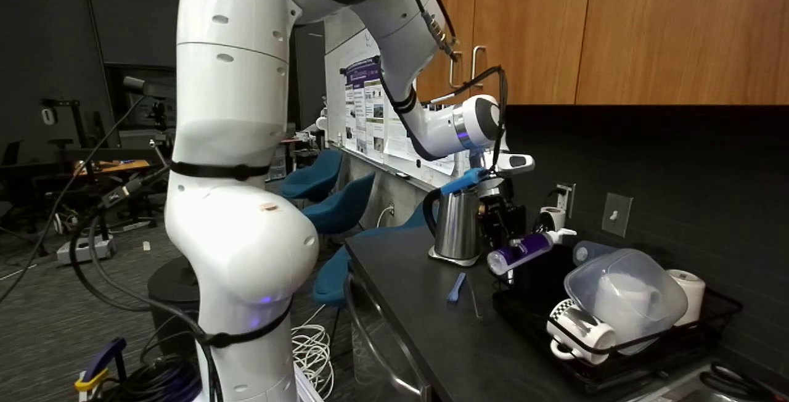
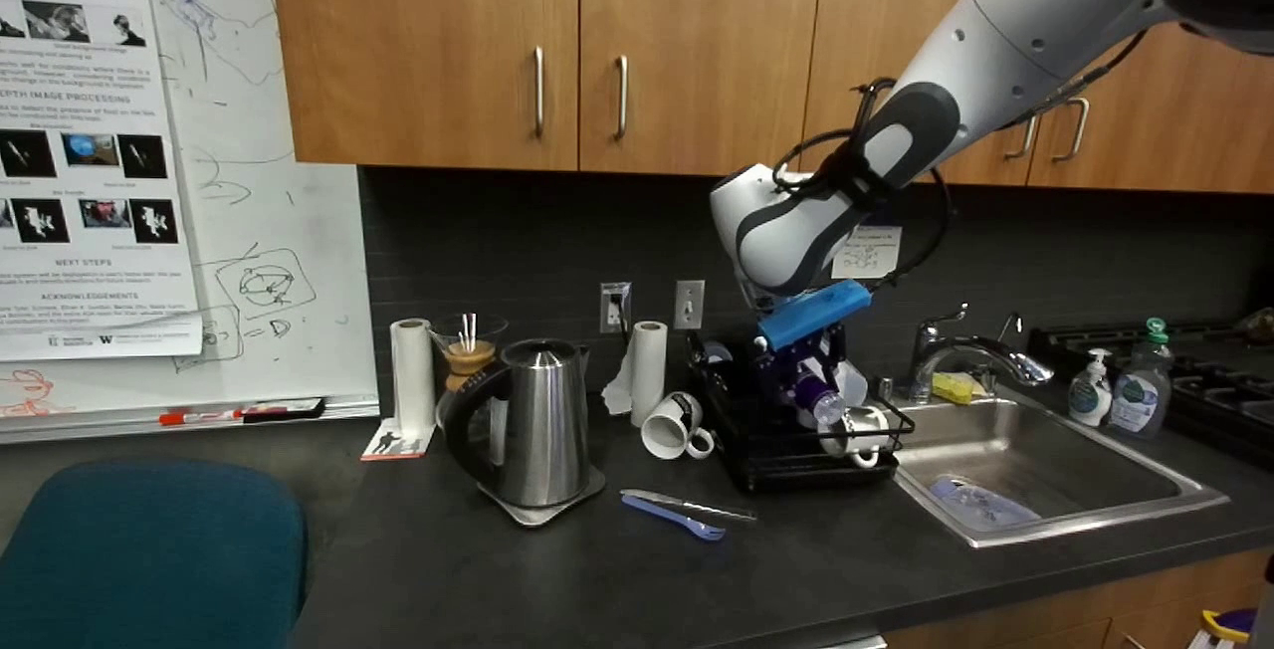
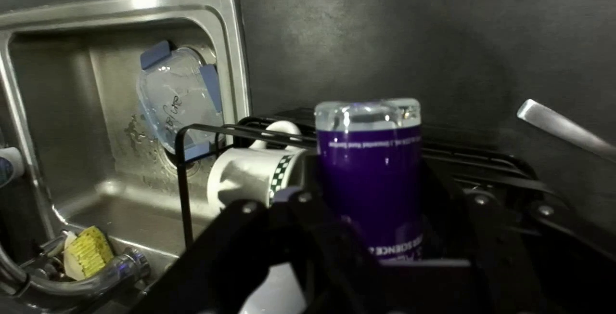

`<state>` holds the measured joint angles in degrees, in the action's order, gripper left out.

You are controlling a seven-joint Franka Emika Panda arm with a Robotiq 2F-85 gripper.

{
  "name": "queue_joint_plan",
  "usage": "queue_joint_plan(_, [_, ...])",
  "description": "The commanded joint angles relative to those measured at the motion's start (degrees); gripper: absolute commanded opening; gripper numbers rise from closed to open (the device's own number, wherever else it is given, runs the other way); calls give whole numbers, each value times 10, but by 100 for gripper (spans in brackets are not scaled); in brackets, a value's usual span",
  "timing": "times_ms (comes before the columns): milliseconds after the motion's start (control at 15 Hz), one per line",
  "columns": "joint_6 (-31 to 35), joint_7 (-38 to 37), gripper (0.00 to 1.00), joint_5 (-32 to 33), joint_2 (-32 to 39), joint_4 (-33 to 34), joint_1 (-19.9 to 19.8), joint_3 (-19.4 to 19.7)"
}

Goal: Remove the blue bottle from the drying rack and put it on the counter

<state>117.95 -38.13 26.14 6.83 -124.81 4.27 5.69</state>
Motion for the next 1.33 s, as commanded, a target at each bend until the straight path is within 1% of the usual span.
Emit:
queue_joint_plan(0, [-28,-42,27,9,-39,-40,10,-33])
queue_joint_plan(133, [-27,-56,27,2,-46,-55,16,-52])
queue_joint_plan(333, [-14,-61,27,34,-52,-66,25,-75])
queue_joint_plan(600, [-35,-25,27,135,-51,-53,32,-94])
queue_joint_plan(867, [-32,32,27,217,-35,-38,33,-108])
queue_joint_plan(1000, [-4,61,27,253,-31,-38,33,-112])
queue_joint_plan(1067, [23,74,27,263,-25,-37,32,-115])
queue_joint_plan(1133, [50,87,27,265,-22,-38,32,-117])
queue_joint_plan(1267, [103,110,27,250,-11,-36,32,-120])
